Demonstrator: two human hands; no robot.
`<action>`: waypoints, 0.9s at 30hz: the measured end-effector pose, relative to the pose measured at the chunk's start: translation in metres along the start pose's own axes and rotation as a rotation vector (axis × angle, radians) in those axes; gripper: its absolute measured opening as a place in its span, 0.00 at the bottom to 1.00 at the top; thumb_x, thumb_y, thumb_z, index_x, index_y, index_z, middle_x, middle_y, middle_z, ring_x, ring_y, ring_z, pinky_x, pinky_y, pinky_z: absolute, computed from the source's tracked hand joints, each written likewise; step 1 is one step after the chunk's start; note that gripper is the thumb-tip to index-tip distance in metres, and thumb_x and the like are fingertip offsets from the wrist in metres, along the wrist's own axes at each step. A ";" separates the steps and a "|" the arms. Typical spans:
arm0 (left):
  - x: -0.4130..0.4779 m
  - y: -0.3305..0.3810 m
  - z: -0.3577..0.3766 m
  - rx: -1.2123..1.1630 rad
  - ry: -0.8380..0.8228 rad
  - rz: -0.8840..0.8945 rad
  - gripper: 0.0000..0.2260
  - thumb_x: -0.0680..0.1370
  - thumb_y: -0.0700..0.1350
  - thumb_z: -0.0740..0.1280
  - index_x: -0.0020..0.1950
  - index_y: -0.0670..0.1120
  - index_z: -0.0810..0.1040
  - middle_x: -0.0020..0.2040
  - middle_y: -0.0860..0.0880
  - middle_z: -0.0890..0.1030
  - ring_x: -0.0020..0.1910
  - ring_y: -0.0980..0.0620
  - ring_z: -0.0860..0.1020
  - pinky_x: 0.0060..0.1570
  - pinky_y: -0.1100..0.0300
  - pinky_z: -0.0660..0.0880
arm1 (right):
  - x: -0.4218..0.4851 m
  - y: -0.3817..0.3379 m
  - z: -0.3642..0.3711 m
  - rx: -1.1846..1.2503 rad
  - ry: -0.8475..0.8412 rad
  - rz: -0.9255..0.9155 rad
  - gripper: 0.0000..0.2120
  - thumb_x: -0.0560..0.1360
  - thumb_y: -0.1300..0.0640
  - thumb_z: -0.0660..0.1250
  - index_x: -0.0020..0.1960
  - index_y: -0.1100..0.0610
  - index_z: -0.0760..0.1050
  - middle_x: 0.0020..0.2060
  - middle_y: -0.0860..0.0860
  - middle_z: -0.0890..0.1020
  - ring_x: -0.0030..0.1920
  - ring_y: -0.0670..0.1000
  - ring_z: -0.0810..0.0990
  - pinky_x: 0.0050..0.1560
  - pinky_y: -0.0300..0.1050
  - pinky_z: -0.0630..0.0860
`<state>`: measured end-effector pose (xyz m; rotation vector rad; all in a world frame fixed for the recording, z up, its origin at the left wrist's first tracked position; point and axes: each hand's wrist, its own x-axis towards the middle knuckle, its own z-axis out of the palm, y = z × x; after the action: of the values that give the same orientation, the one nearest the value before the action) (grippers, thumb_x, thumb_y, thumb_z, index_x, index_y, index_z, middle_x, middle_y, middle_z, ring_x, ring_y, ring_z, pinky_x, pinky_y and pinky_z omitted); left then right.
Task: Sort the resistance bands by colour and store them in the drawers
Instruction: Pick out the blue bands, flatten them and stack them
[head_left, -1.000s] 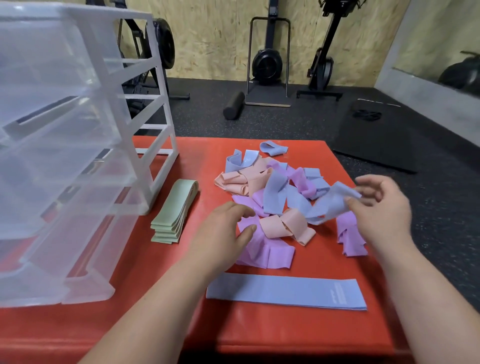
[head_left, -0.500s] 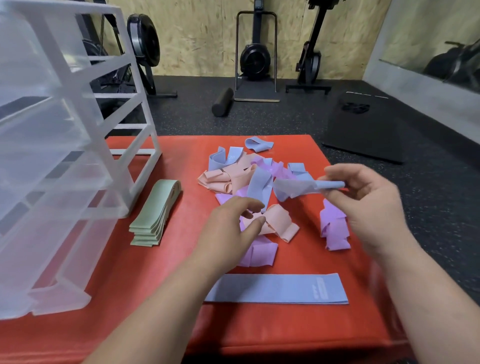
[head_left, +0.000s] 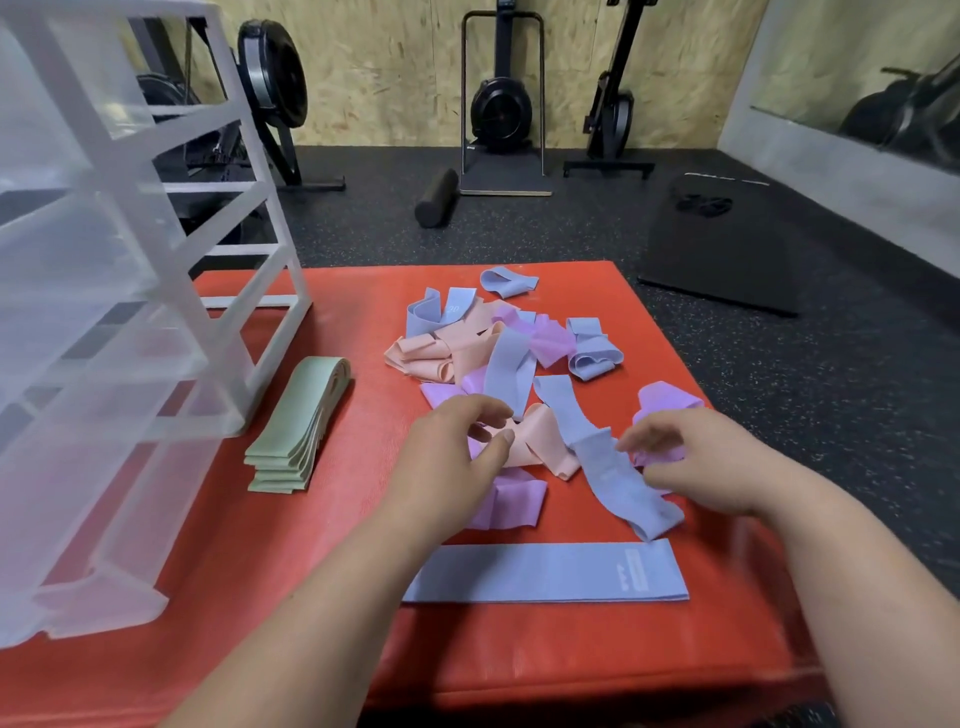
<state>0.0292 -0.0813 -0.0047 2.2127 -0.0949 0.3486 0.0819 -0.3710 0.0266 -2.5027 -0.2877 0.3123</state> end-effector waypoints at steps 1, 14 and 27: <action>0.000 0.000 0.000 0.005 -0.004 0.004 0.08 0.81 0.46 0.72 0.59 0.55 0.84 0.54 0.62 0.84 0.51 0.65 0.80 0.48 0.76 0.70 | 0.004 -0.001 0.004 0.015 0.066 0.012 0.16 0.70 0.60 0.71 0.51 0.41 0.83 0.45 0.39 0.85 0.45 0.40 0.85 0.52 0.45 0.83; -0.003 -0.007 -0.006 0.046 -0.036 0.035 0.09 0.81 0.47 0.72 0.60 0.56 0.83 0.55 0.62 0.84 0.52 0.63 0.81 0.48 0.75 0.69 | 0.031 -0.022 0.027 -0.020 0.500 -0.242 0.06 0.76 0.53 0.75 0.51 0.43 0.83 0.49 0.41 0.82 0.52 0.49 0.80 0.55 0.49 0.75; -0.003 0.014 -0.009 -0.204 -0.010 0.051 0.18 0.82 0.53 0.72 0.72 0.57 0.77 0.64 0.62 0.81 0.65 0.62 0.77 0.61 0.63 0.75 | 0.004 -0.071 0.018 0.443 0.396 -0.325 0.07 0.77 0.62 0.75 0.49 0.50 0.85 0.41 0.44 0.86 0.41 0.45 0.84 0.47 0.38 0.79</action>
<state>0.0213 -0.0831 0.0108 2.0135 -0.1842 0.3402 0.0707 -0.3035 0.0531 -1.9840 -0.4040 -0.2292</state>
